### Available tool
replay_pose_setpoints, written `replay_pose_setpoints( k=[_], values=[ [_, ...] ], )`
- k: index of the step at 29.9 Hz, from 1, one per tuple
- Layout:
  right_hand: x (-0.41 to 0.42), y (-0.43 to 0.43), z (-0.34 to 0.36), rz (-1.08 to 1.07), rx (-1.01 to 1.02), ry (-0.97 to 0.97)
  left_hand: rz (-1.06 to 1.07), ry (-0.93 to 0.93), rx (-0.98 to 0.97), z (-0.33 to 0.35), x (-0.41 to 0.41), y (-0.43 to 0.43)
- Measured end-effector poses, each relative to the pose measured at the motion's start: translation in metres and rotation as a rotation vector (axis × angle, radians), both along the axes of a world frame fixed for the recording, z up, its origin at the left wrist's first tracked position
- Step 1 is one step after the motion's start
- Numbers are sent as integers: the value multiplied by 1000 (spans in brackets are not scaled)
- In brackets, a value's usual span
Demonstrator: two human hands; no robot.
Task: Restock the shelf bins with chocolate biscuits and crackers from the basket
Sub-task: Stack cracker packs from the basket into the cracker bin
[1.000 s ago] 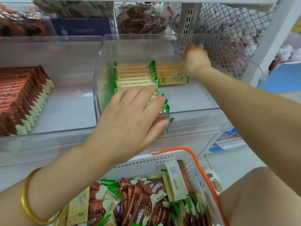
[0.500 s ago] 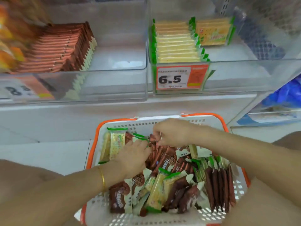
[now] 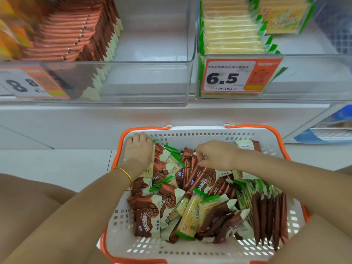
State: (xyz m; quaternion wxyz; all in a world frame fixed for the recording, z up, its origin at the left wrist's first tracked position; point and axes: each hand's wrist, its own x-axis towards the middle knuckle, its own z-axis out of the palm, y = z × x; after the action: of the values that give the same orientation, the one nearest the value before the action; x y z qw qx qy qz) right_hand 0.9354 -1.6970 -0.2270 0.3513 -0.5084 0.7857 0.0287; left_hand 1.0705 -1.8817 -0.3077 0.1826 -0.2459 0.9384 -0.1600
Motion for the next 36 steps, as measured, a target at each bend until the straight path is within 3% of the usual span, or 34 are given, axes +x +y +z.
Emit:
replay_pose_setpoints(
  k=[3, 6, 13, 17, 20, 23, 26, 29, 31, 33, 36],
  values=[
    [2, 0, 0, -32, -20, -28, 14, 0, 129, 15, -6, -5],
    [4, 0, -1, -120, -87, -99, 5, -55, 390, 35, -13, 2],
    [9, 14, 27, -492, -276, -612, 14, 187, 1014, 121, -38, 50],
    [-3, 39, 62, -614, -369, -800, 225, 416, 1330, 163, -41, 69],
    [-14, 64, 84, -754, -458, -959, 268, 339, 1490, 186, -36, 85],
    [-19, 86, 102, -805, -519, -1039, 162, 304, 1473, 200, -37, 102],
    [-28, 105, 122, -855, -633, -988, 44, 333, 1359, 216, -47, 110],
    [-47, 119, 149, -840, -860, -613, -112, 342, 1199, 240, -60, 114],
    [-56, 119, 172, -647, -834, -375, -223, 382, 1072, 261, -72, 119],
    [-64, 113, 192, -500, -772, -289, -312, 433, 930, 282, -89, 122],
    [-91, 105, 214, -534, -874, -213, -340, 639, 743, 303, -116, 122]
  ],
)
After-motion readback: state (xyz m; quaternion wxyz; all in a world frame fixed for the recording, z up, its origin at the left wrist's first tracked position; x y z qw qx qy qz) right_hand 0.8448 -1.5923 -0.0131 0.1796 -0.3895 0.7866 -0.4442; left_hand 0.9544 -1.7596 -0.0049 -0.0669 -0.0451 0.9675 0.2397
